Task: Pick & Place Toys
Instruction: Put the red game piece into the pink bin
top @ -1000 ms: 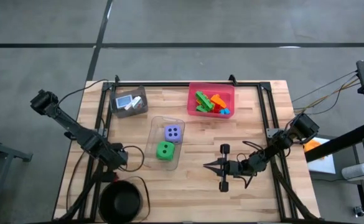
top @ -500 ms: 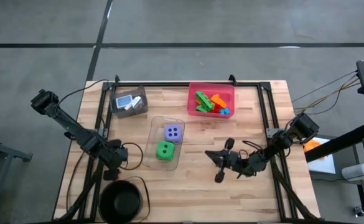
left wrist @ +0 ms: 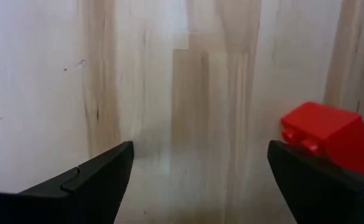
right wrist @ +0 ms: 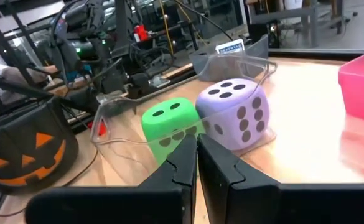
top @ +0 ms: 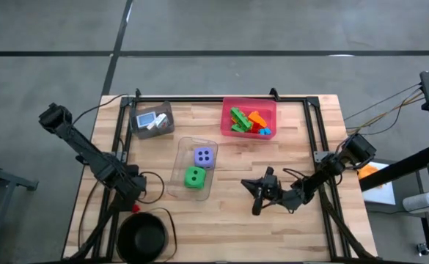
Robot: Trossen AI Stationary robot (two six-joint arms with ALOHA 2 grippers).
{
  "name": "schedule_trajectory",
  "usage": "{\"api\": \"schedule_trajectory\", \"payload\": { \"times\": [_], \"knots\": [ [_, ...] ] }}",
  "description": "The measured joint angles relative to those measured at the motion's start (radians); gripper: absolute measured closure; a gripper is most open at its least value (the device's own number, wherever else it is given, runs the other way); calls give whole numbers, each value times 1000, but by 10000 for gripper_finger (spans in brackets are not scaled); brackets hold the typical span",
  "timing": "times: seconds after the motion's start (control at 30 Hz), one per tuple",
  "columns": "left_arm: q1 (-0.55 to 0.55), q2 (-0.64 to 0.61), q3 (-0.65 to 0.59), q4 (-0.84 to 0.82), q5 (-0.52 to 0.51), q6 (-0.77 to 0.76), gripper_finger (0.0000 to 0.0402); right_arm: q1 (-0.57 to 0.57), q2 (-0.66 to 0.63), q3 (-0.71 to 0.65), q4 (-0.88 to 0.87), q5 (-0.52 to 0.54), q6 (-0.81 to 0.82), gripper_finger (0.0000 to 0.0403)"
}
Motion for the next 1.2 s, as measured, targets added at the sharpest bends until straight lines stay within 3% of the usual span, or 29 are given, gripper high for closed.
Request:
{"api": "schedule_trajectory", "payload": {
  "times": [0.17, 0.5, 0.77, 0.9, 1.2],
  "knots": [
    [0, -3, -5, 6, 8, -52, 26, 0, 0, 0, 0, 0, 10, 385],
    [1, -1, 106, -38, 15, -88, 26, -2, 0, 0, 1, -52, 18, 385],
    [-5, -1, 106, -25, 52, -126, 26, -2, 0, 0, 0, -64, 18, 385],
    [-34, 3, 82, 73, 94, -126, 26, -2, 0, 0, 0, -65, 18, 385],
    [-48, 115, 40, 102, 125, -133, 27, -2, 0, 0, -9, -80, 18, 385]
  ]
}}
